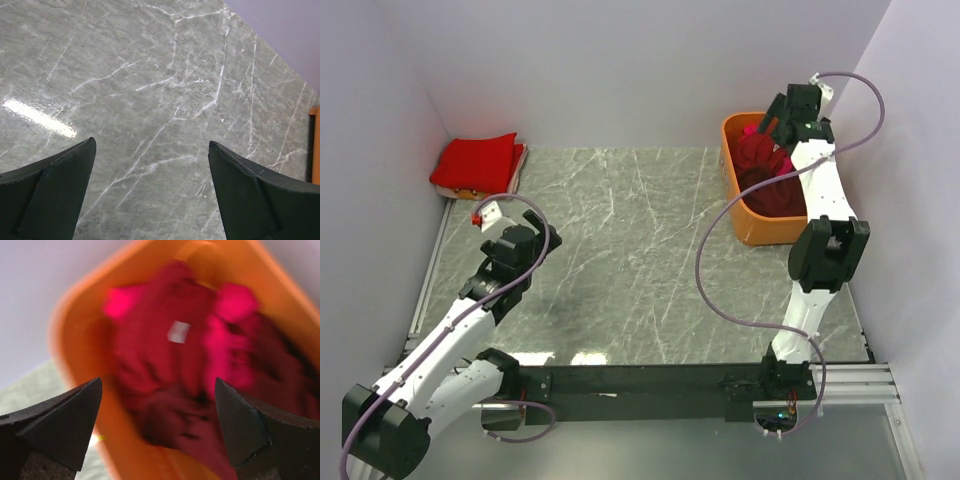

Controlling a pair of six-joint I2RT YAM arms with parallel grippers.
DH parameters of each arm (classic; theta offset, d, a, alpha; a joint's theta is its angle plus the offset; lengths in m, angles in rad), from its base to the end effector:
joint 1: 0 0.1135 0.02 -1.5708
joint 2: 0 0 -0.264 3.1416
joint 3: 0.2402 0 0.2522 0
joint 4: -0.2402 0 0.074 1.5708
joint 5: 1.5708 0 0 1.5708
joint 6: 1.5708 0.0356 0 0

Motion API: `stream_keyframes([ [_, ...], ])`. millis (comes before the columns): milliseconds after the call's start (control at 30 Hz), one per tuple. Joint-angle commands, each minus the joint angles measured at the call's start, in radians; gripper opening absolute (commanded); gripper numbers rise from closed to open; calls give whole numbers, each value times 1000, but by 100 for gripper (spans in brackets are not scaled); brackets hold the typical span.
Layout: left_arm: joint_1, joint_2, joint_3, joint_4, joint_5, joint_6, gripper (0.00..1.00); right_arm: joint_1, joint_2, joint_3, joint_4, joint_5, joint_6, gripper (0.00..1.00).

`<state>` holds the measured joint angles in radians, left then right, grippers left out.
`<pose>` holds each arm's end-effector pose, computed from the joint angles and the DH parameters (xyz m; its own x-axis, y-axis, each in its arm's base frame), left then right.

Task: Fold and stack the t-shirts
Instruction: Grab the tshirt from the pile

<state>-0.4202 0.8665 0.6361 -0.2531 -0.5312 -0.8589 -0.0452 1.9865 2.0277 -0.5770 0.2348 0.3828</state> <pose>0.1844 -0.0627 0.2685 -0.2335 -0.6106 -0.7567 -0.3591 0.7774 -0.5165 0.4614 -0.0292 0.3696 -0.3820 0.3809 -0.8420 0.4166 0.8842 0.2110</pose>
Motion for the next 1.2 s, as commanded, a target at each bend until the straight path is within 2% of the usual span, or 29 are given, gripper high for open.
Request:
stream_keyframes([
  [0, 0, 12, 2, 35, -21, 6, 99, -38, -34, 33, -172, 201, -36, 99],
  [133, 0, 32, 7, 44, -12, 12, 100, -103, -92, -96, -178, 210, -27, 100],
  [267, 0, 49, 7, 57, -3, 11, 99, -140, -107, -210, -126, 123, -56, 100],
  [533, 0, 55, 8, 52, 8, 6, 99, -168, -22, -190, -100, 28, -75, 86],
  [667, 0, 46, 5, 58, 16, 8, 99, -177, -15, -188, -57, -84, -94, 74],
  [733, 0, 43, 7, 54, 13, 6, 100, -176, -20, -192, -37, -121, -97, 52],
  [767, 0, 42, 5, 52, 13, 4, 99, -177, -23, -190, -34, -126, -96, 25],
  [833, 1, 37, 5, 49, 11, 4, 99, -176, -47, -202, -11, -137, -97, 4],
  [867, 1, 32, 5, 48, 13, 6, 99, -177, -63, -208, 3, -138, -101, 0],
  [1167, 0, 16, 8, 46, 20, 1, 99, -176, -317, -210, 80, -121, -142, 0],
])
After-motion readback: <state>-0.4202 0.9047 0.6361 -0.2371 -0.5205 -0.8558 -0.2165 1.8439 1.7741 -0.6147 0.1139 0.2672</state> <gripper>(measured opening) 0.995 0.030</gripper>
